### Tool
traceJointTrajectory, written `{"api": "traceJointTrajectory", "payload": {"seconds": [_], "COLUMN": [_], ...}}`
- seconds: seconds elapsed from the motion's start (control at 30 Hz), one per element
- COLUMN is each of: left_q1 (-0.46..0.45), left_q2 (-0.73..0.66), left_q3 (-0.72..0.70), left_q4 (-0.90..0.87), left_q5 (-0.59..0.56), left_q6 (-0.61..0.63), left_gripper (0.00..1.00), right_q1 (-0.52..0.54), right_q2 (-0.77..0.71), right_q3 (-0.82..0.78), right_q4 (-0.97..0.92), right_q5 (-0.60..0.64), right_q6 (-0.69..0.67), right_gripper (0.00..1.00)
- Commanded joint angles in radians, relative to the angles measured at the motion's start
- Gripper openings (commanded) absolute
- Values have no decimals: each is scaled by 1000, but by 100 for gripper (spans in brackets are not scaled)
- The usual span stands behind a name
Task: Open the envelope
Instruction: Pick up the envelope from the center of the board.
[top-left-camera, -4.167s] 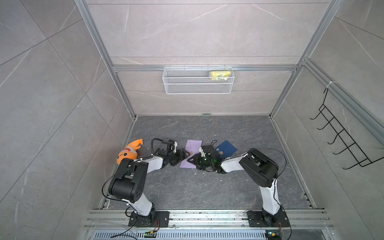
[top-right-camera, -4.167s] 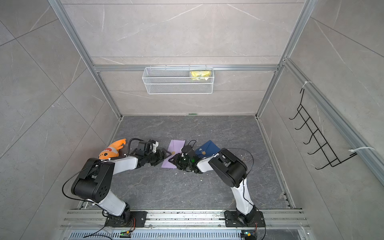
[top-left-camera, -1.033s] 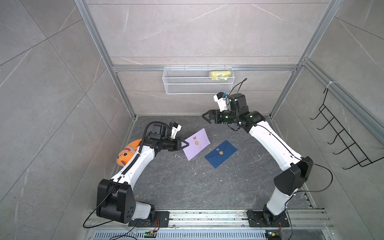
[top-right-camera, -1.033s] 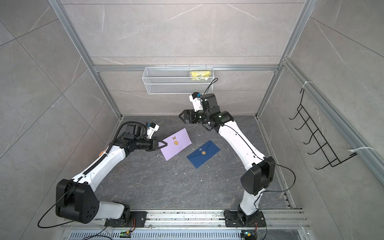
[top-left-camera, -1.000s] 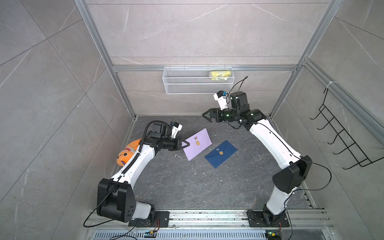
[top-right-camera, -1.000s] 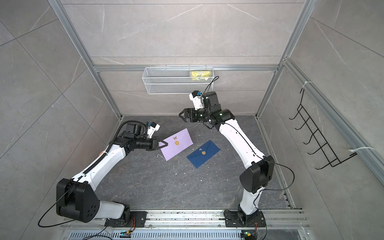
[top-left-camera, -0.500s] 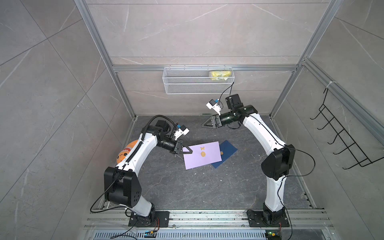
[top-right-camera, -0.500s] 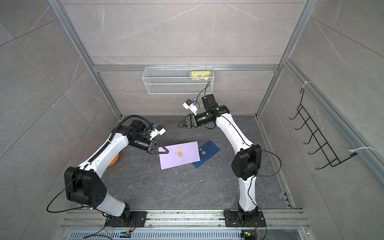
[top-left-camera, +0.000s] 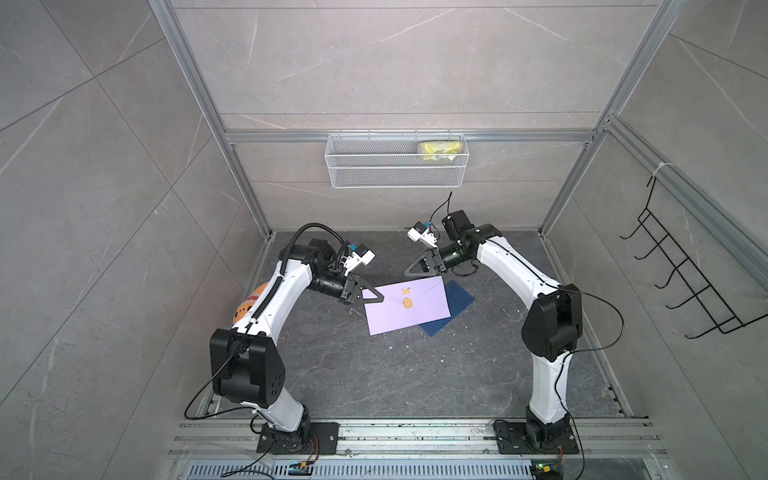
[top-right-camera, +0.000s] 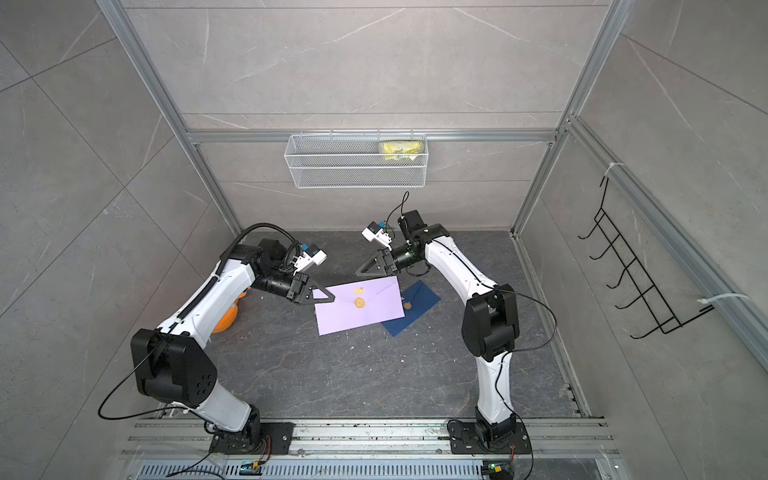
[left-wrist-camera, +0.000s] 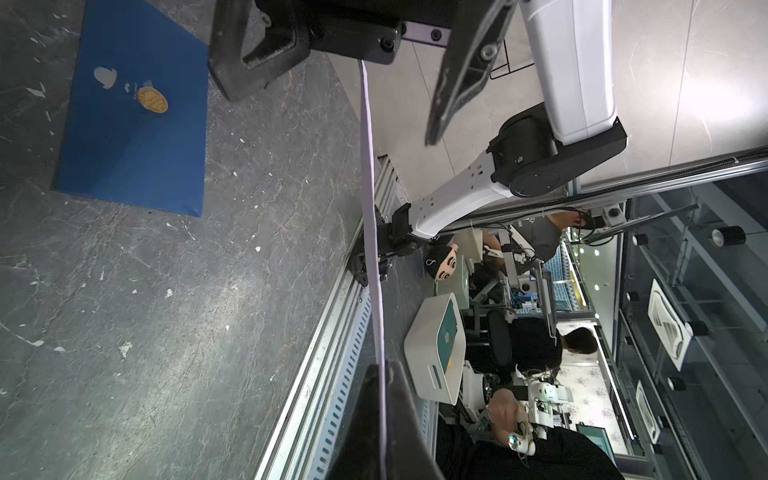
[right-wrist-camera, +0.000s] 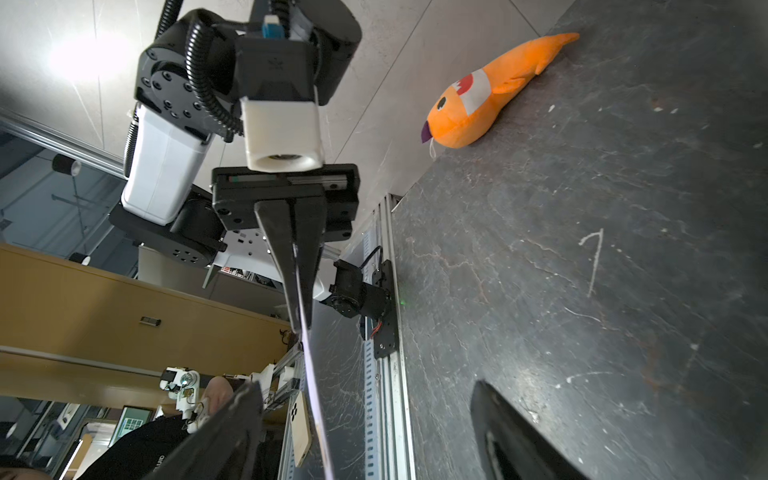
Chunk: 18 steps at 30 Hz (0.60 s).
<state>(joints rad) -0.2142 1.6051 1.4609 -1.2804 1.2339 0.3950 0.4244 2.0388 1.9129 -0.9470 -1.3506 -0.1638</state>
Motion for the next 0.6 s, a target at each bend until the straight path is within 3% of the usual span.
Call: {"api": "traceJointTrajectory", "payload": {"seconds": [0.0, 0.2, 0.27, 0.37, 0.57], "left_q1": [3, -2, -4, -4, -5], "left_q2": [-20, -6, -4, -9, -18], "left_q3": [-3, 0, 4, 11, 11], "left_q4": [-9, 14, 14, 13, 16], "left_q5": [36, -3, -9, -8, -14], "left_q6": [17, -22, -26, -26, -24], "left_gripper": [0, 0, 0, 0, 0], "right_q1": [24, 45, 45, 46, 82], "right_q2": [20, 67, 116, 246, 288], "right_q3": [9, 94, 174, 383, 425], "right_q4": [-51, -266, -437, -819, -821], "right_q5": [-64, -104, -123, -172, -133], "right_q6": [-58, -240, -364, -668, -639], "right_gripper": [79, 66, 57, 51, 48]}}
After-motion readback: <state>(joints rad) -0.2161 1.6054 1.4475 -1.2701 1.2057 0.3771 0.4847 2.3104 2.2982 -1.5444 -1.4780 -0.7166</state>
